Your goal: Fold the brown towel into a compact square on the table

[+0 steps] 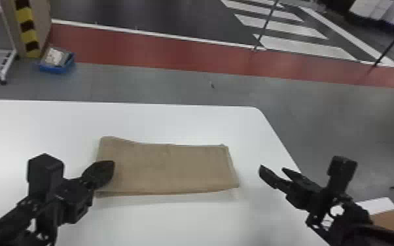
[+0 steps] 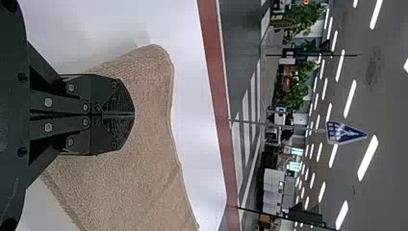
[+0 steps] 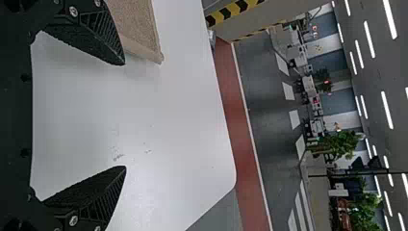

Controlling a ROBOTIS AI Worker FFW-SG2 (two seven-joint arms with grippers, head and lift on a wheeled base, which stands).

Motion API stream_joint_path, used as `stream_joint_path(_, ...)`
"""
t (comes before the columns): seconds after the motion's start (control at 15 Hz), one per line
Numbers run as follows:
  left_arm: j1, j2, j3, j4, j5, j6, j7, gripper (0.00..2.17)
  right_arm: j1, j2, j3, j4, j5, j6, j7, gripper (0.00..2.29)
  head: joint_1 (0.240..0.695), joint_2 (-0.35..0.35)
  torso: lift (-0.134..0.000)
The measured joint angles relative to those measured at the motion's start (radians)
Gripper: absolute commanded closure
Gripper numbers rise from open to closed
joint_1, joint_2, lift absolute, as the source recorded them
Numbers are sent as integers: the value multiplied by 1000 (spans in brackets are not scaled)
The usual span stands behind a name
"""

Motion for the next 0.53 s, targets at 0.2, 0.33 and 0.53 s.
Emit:
stream_joint_path(0.2, -1, 0, -2, 0, -20, 38, 5, 1794, -39, -11, 10, 29, 3, 60, 0, 130, 695, -350, -125)
stream_joint_path(0.33, 6, 1, -1, -7, -25, 50, 9, 1794, -65, -17, 30, 39, 5, 111, 0, 130, 695, -350, -125)
stream_joint_path(0.53, 22, 5, -1, -21, -33, 55, 10, 1794, -106, -19, 74, 58, 9, 158, 0, 130, 695, -350, -125)
